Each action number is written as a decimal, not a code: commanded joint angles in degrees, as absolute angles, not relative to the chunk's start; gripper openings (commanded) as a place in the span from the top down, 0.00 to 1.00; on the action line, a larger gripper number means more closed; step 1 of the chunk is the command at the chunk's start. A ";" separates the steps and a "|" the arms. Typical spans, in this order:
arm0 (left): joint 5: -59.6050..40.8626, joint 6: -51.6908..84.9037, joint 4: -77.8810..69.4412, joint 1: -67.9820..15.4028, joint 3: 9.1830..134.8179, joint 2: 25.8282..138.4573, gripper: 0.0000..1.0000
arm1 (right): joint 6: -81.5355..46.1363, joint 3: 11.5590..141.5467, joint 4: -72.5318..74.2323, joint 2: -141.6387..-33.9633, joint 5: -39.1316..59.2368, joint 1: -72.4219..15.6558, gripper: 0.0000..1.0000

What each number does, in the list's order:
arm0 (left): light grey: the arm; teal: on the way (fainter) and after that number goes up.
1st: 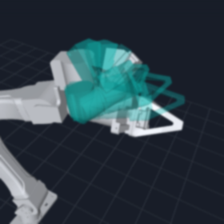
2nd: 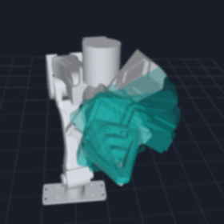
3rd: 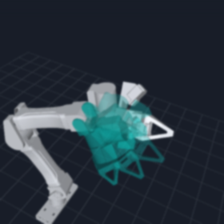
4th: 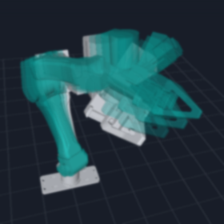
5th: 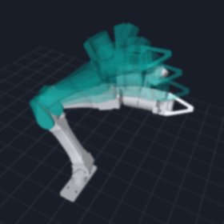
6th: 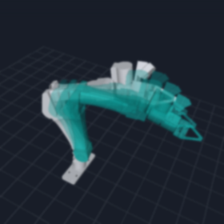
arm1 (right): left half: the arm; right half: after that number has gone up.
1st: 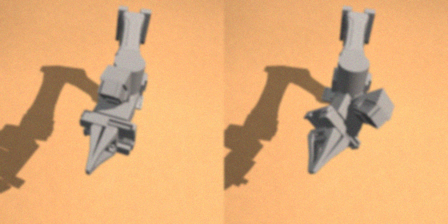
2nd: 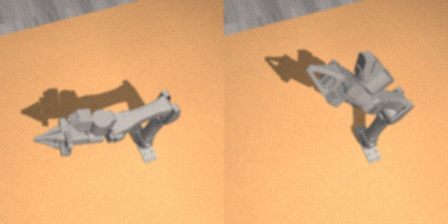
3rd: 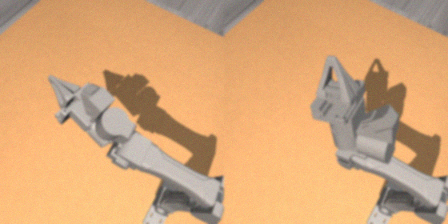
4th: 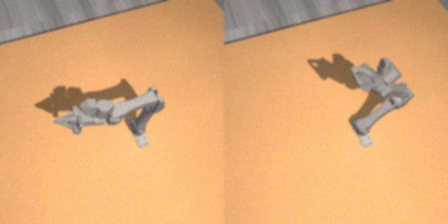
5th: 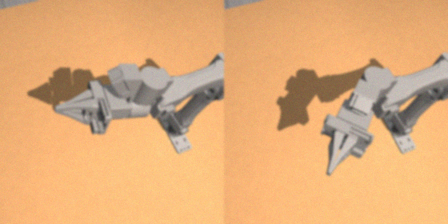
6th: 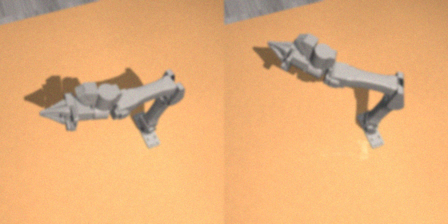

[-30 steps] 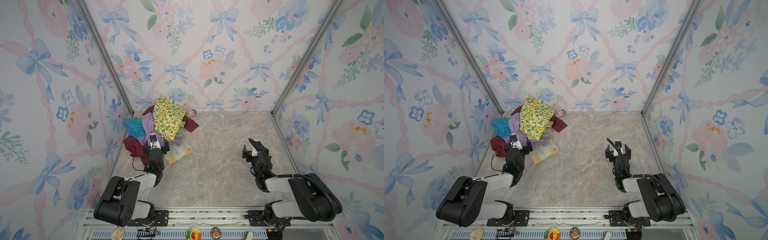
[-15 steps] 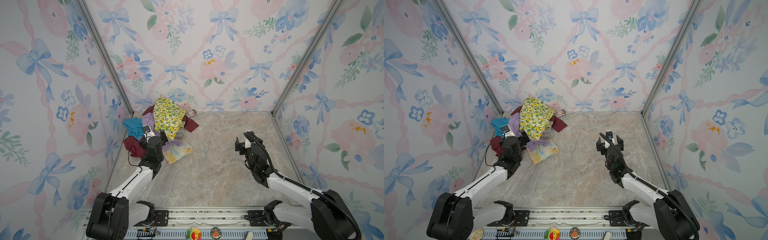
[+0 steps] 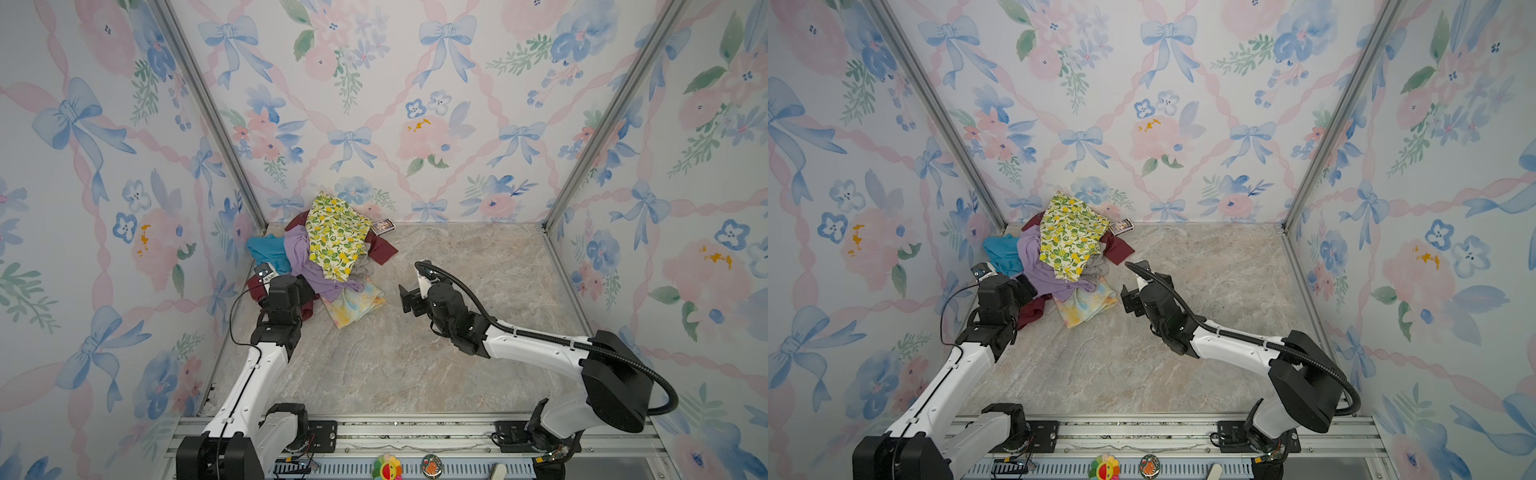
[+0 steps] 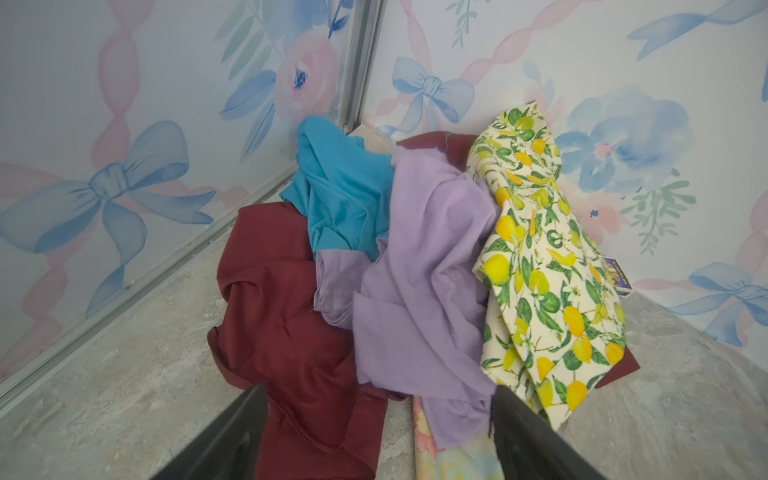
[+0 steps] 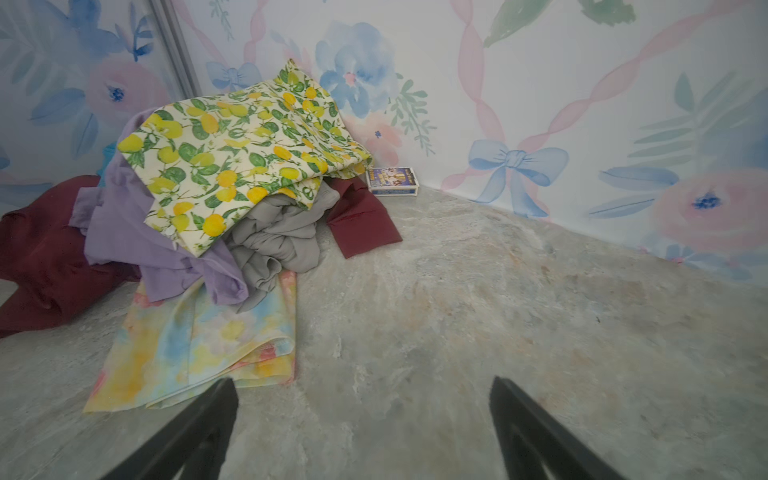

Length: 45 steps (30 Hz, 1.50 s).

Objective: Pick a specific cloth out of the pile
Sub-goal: 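Reach the left gripper toward the turquoise shirt while the right arm moves toward the pile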

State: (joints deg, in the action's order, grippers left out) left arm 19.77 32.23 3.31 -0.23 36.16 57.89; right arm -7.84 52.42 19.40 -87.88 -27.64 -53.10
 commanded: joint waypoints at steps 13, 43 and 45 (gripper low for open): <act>5.63 45.61 10.57 11.82 30.90 63.88 0.33 | -16.54 54.92 13.72 -88.18 -26.22 -56.69 0.01; -2.70 46.78 15.03 20.52 73.10 100.84 0.43 | -7.30 51.18 14.13 -87.86 -17.38 -55.99 0.02; -3.62 47.66 15.03 20.27 74.85 103.24 0.43 | -7.40 51.16 14.83 -88.36 -16.81 -55.99 0.02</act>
